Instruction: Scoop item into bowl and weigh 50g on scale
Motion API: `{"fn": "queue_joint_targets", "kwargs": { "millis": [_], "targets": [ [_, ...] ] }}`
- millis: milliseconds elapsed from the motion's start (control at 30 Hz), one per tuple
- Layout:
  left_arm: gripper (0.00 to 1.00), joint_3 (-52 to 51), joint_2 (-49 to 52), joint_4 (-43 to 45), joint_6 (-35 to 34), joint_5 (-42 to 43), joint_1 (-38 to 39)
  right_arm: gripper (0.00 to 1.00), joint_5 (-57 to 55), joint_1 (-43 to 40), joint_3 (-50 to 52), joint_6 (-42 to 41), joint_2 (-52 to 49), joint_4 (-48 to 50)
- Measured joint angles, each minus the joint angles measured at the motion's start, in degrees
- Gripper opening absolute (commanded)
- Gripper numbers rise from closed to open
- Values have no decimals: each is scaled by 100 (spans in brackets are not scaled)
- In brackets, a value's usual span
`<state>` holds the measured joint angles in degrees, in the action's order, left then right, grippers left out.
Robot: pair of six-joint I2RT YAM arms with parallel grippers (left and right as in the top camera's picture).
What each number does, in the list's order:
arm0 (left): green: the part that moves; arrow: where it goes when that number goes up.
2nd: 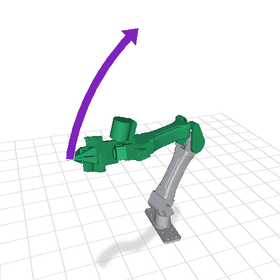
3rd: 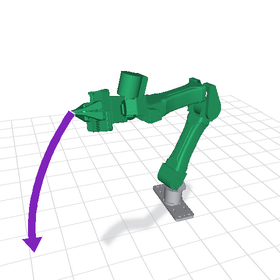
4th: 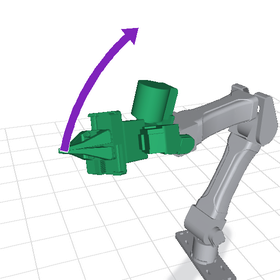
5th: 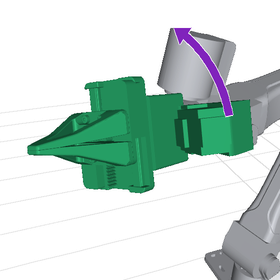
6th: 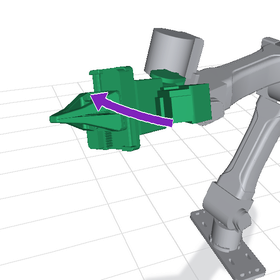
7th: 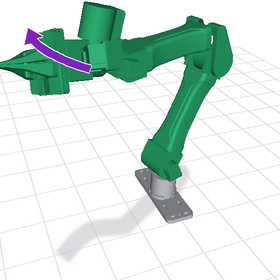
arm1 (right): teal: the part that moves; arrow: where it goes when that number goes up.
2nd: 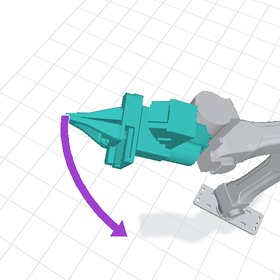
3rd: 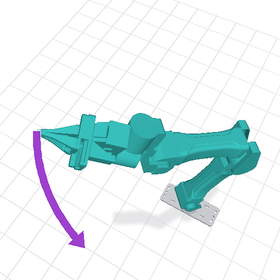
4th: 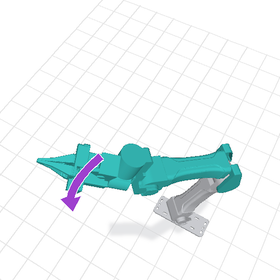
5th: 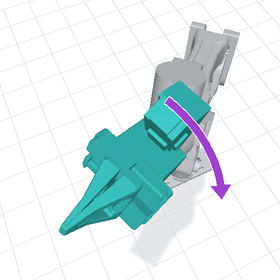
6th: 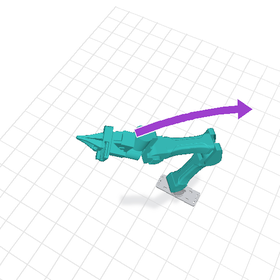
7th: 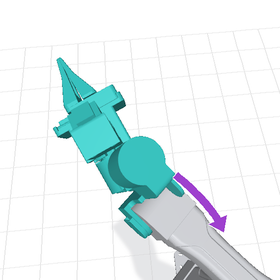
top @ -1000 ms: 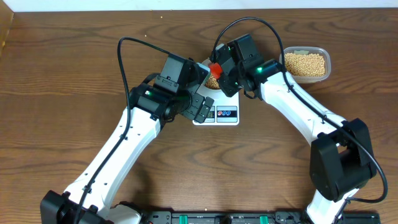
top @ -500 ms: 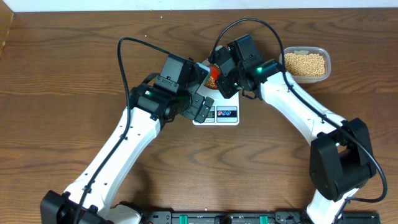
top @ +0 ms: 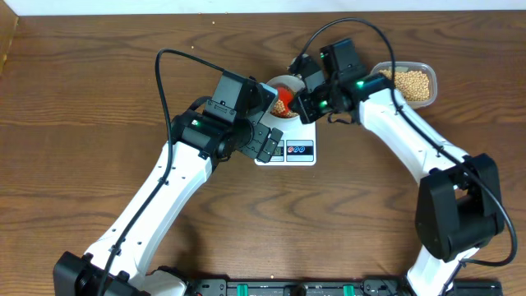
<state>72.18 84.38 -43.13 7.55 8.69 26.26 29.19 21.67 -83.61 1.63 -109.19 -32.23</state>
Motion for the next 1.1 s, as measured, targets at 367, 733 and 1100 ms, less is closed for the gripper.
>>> {"fn": "queue_joint_targets", "kwargs": {
  "millis": [367, 733, 1100],
  "targets": [
    [98, 0, 0, 0, 0, 0, 0, 1, 1110, -579, 0, -275, -11, 31],
    [98, 0, 0, 0, 0, 0, 0, 1, 2164, -1016, 0, -376, -11, 197],
    [98, 0, 0, 0, 0, 0, 0, 1, 2778, -1379, 0, -400, -11, 254]
  ]
}}
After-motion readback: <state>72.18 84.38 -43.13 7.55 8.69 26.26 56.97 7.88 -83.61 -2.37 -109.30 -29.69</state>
